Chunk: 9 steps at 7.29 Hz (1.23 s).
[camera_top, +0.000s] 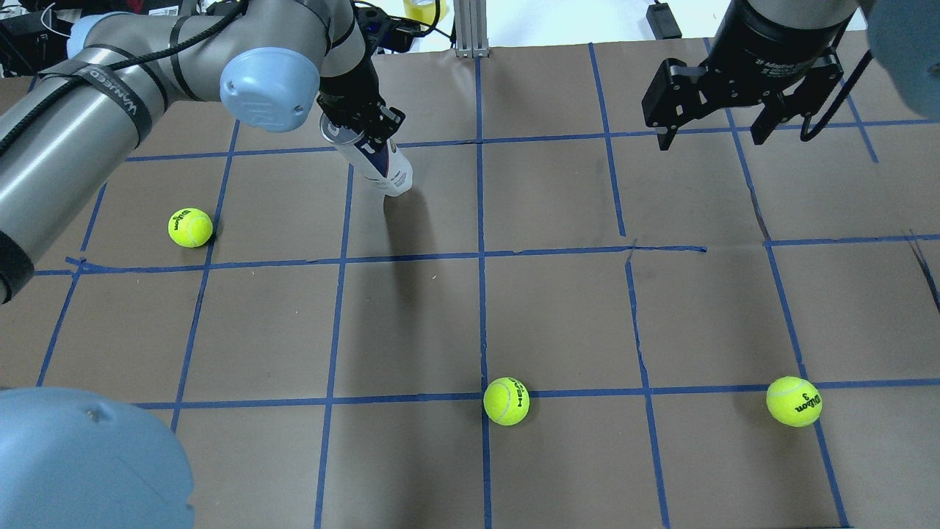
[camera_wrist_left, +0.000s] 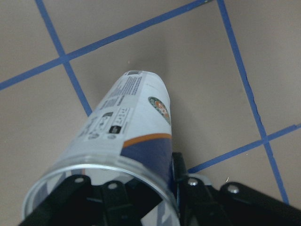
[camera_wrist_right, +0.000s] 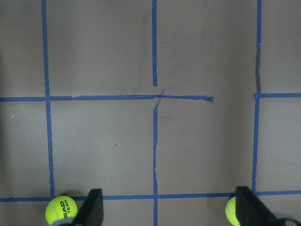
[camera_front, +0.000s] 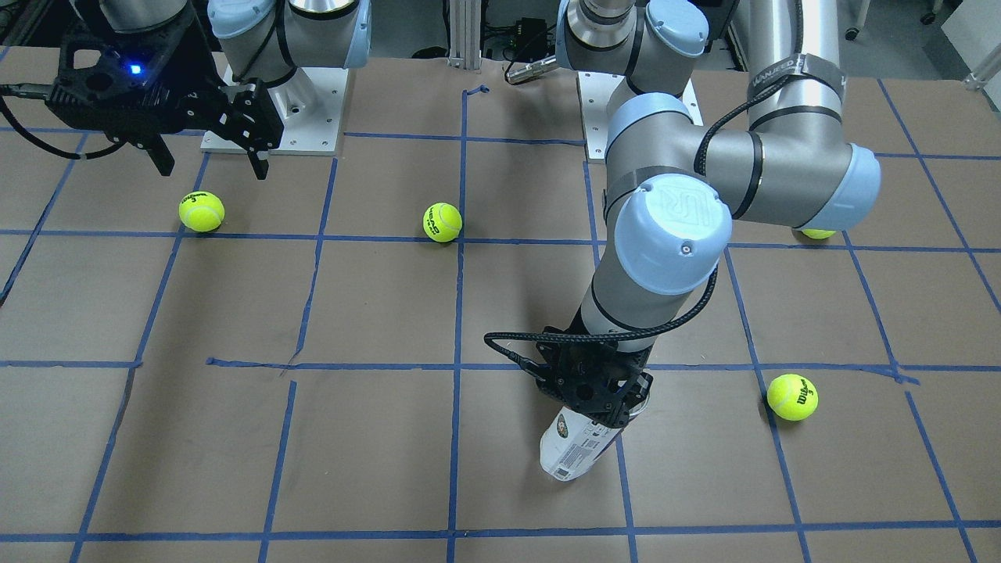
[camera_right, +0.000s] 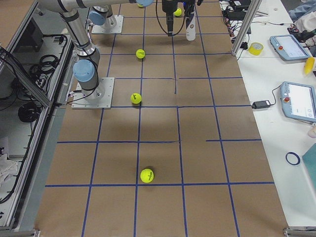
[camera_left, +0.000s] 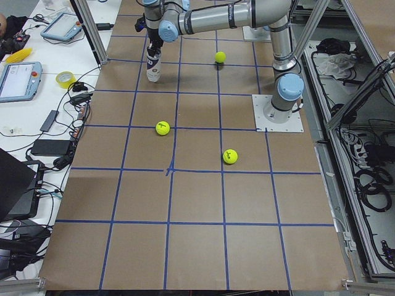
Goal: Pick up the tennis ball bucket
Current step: 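Lift the can with the left gripper and tilt it upright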
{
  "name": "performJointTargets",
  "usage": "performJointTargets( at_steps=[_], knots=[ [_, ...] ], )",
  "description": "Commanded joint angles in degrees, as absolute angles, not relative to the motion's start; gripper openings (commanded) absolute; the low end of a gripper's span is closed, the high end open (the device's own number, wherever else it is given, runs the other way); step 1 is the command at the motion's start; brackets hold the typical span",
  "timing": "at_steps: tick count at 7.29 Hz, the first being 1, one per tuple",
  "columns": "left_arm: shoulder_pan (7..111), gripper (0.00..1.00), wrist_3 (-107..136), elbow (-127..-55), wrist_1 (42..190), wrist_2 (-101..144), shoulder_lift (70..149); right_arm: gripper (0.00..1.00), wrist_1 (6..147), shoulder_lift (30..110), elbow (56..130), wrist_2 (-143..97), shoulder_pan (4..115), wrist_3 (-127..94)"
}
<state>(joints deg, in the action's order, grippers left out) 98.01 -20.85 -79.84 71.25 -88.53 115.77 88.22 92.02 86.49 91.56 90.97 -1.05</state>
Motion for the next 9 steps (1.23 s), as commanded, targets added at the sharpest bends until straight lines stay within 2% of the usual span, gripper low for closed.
performJointTargets(
  at_steps=[1,2,3,6,9],
  knots=[
    [99.32,0.00,-22.24,-79.72,73.20,-90.09,116.54,1.00,88.50,91.93,86.40,91.84,90.97,-1.14],
    [99.66,0.29,-22.15,-79.72,74.52,-90.00,116.54,1.00,88.51,92.02,86.40,91.85,90.88,-1.14],
    [99.93,0.68,-22.06,-79.63,75.31,-89.56,116.54,1.00,88.42,92.02,86.40,91.85,90.88,-1.14],
    [100.28,1.00,-21.36,-77.62,77.77,-89.39,116.11,1.00,88.42,92.02,86.40,91.76,90.88,-1.05],
    [100.02,1.00,-16.47,-73.31,85.76,-88.95,111.11,1.00,88.42,92.02,86.40,91.76,90.88,-1.14]
  ],
)
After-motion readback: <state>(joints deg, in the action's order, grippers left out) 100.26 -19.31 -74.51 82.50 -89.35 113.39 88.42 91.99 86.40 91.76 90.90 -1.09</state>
